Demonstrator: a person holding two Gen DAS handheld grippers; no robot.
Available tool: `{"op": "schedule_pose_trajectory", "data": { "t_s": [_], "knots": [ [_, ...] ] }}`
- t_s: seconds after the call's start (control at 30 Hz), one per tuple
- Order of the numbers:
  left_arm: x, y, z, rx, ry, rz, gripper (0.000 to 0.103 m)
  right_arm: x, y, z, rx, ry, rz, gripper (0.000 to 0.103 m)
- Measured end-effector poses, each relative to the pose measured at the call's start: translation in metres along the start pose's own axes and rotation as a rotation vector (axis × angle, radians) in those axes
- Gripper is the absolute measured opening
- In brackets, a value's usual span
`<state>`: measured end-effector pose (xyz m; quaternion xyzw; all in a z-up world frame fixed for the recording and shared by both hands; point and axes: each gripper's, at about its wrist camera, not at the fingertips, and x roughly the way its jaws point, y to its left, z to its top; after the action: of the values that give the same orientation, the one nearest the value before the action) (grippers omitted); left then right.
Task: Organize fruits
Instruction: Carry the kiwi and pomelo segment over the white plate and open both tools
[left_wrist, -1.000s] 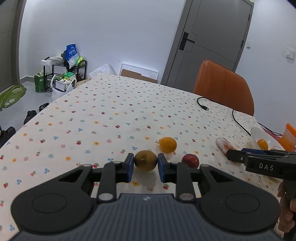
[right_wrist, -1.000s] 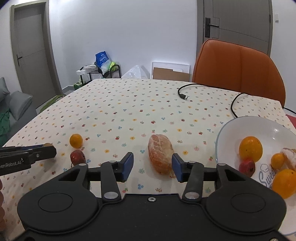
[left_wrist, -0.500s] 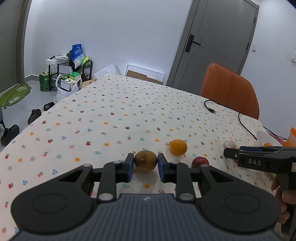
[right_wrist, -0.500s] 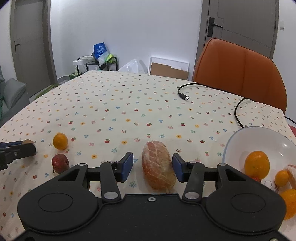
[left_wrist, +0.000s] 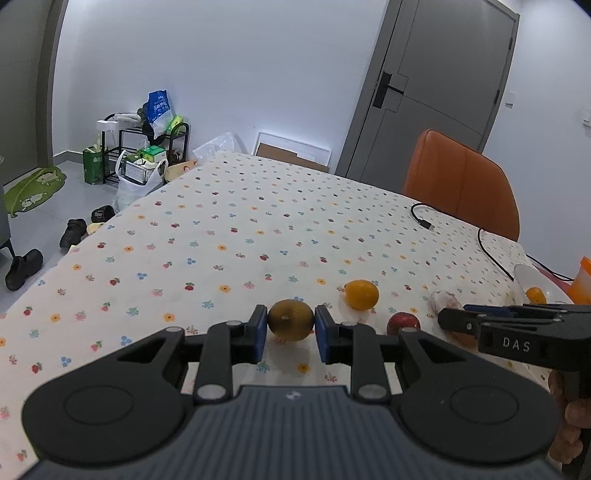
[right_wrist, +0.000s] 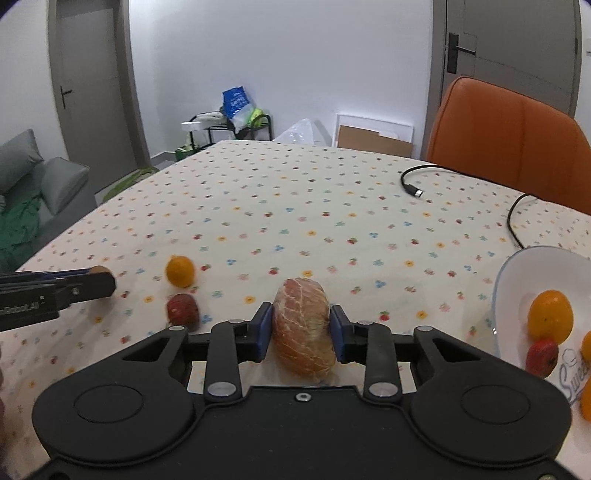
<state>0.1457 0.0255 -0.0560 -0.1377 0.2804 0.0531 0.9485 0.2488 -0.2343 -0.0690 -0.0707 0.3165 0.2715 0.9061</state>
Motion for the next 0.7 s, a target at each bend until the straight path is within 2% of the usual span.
{"op": "schedule_pose_trajectory", "data": {
  "t_s": [0.37, 0.7],
  "knots": [
    [-0.017, -0.016, 0.003, 0.03, -0.029, -0.023, 0.026, -0.033, 0.0, -0.003, 0.014, -0.064, 0.025, 0.03],
    [-0.026, -0.035, 0.004, 0.061, -0.048, -0.048, 0.026, -0.063, -0.012, -0.006, 0.036, -0.114, 0.004, 0.03]
  ]
}}
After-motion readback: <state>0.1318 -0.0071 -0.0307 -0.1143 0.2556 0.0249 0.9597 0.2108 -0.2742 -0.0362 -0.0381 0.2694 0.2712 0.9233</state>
